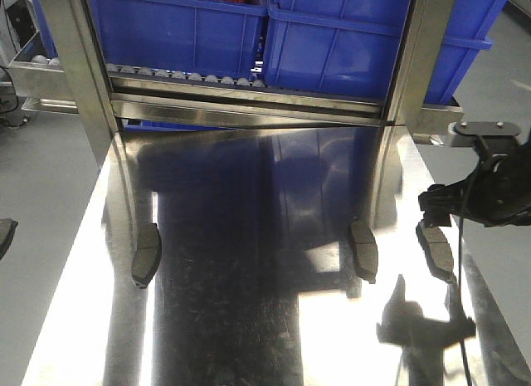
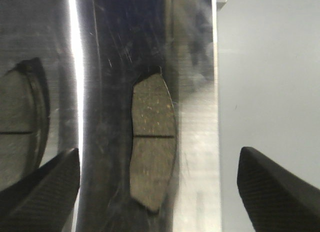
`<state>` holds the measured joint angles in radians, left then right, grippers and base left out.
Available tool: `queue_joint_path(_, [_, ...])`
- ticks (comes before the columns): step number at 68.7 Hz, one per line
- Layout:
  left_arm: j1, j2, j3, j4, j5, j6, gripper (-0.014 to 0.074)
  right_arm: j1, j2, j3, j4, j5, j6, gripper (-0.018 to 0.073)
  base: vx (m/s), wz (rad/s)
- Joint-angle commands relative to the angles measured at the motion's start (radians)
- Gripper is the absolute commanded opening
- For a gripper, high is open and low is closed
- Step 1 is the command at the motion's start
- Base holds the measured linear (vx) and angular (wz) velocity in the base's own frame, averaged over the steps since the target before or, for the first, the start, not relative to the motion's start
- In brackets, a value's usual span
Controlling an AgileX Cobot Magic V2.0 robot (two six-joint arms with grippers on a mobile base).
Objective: Move and align brake pads A on conveyor
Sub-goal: 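Lower the right gripper onto the outermost brake pad nearest it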
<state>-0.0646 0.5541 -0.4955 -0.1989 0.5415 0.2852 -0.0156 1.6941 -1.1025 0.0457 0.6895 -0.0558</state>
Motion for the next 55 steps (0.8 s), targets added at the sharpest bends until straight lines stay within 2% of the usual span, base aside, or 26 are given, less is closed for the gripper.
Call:
queue_joint_path(1, [-0.005,-0.002,-0.029,-0.018,-0.084,0.001,0.0109,-0.004,0.021,-0.058,0.01,-0.014,-0.022,0.0594,0.0,0.0])
queue_joint_path(26, [-0.005,-0.002,-0.029,-0.018,-0.084,0.001,0.0109,-0.004,0.127,-0.064,0.016,-0.02,-0.051,0.0587,0.0,0.0])
queue_joint_path(55, [-0.005,-0.002,-0.029,-0.018,-0.084,0.001,0.0109,-0.004,0.136,-0.064,0.016,-0.047,-0.067,0.0489,0.0,0.0])
